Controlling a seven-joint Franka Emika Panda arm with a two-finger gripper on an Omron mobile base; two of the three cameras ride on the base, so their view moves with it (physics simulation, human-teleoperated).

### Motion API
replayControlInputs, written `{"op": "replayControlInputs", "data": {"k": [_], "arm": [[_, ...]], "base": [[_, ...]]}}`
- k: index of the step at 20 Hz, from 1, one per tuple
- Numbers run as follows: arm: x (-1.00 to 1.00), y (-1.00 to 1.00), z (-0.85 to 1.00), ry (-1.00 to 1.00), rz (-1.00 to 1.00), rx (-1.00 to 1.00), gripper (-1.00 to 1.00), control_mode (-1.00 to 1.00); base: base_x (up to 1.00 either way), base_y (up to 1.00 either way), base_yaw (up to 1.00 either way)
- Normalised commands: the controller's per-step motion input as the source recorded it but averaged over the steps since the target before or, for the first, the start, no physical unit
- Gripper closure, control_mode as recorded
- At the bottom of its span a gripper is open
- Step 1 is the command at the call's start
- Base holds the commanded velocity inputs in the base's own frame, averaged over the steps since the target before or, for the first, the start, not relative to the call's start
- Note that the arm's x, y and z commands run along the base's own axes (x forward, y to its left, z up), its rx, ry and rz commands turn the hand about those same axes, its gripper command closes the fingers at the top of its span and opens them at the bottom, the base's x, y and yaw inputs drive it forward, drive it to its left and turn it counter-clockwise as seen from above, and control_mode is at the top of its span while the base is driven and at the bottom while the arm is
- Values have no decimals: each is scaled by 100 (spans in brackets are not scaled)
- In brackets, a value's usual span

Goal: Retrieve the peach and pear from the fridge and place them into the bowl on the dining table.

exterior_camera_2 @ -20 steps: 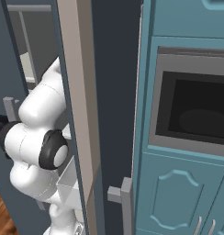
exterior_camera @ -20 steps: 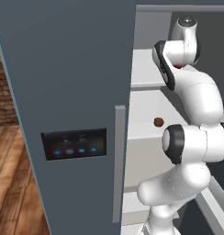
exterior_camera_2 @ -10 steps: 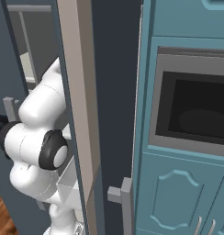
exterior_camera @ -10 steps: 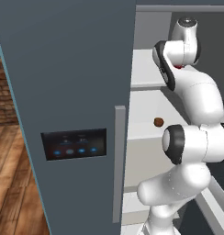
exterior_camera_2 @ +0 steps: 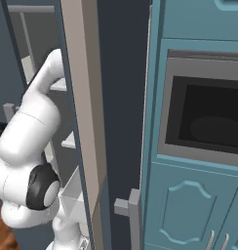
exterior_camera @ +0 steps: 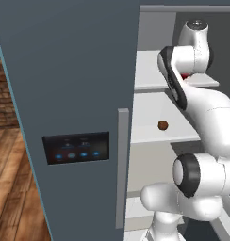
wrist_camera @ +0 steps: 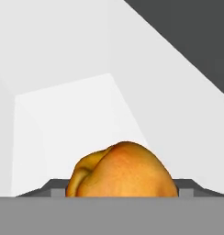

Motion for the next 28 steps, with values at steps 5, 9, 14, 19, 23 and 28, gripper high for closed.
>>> {"op": "replayControlInputs", "data": {"k": [5, 9, 14, 19, 23, 28], "arm": [[-100, 72, -15, -29, 0, 0, 100, -100], [-100, 58, -3, -32, 1, 0, 100, -100], [-100, 8, 0, -22, -3, 2, 100, -100], [-95, -28, 0, -17, -6, 1, 100, -100], [-76, -8, 0, -6, -1, 0, 100, -100], [0, 0, 0, 0, 0, 0, 100, 100]], "base": [[0, 0, 0], [0, 0, 0], [0, 0, 0], [0, 0, 0], [0, 0, 0], [-99, 0, 0]]}}
